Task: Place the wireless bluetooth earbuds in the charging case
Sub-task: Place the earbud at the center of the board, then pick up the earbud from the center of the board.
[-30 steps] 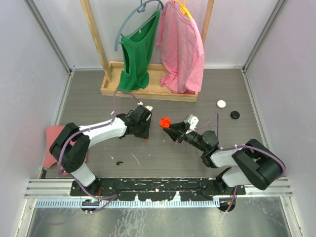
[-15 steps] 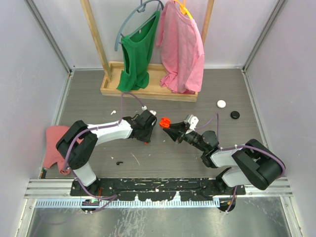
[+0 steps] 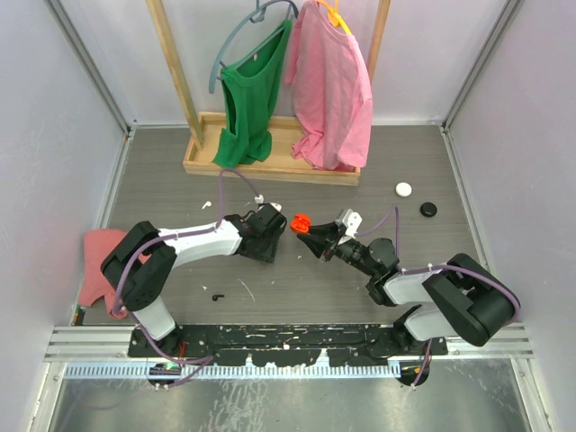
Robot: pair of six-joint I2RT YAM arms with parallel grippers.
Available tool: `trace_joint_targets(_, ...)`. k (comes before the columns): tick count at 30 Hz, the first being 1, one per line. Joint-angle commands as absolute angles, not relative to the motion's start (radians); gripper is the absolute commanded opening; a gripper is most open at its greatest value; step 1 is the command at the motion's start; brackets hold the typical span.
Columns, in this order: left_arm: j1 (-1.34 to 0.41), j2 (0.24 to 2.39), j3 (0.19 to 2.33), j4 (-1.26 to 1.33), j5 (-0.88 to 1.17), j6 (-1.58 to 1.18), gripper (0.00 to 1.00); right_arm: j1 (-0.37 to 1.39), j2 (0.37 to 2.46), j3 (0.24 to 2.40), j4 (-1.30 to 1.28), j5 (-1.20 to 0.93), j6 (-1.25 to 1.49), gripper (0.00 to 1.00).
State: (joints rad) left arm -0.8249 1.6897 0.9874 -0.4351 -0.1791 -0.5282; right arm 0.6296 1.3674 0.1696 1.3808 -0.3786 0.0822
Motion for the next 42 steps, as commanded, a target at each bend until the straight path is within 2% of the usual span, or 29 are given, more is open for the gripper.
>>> trace_joint_targets(1, -0.828, 1.643, 0.968, -0.507, -0.233, -0.554, 0.42, 0.635, 1.353, 0.179, 1.466, -0.380, 0.076, 0.01)
trace_joint_targets(18, -0.823, 1.596, 0.978, -0.578, -0.353, -0.532, 0.45, 0.635, 1.350, 0.179, 1.468, -0.380, 0.076, 0.01)
trace_joint_targets(31, -0.813, 1.505, 0.989, -0.552, -0.212, -0.531, 0.50, 0.636, 1.350, 0.179, 1.468, -0.382, 0.078, 0.01)
trace_joint_targets(42, -0.770, 1.622, 1.049, -0.522, -0.090, -0.436, 0.44, 0.635, 1.348, 0.179, 1.468, -0.383, 0.078, 0.01)
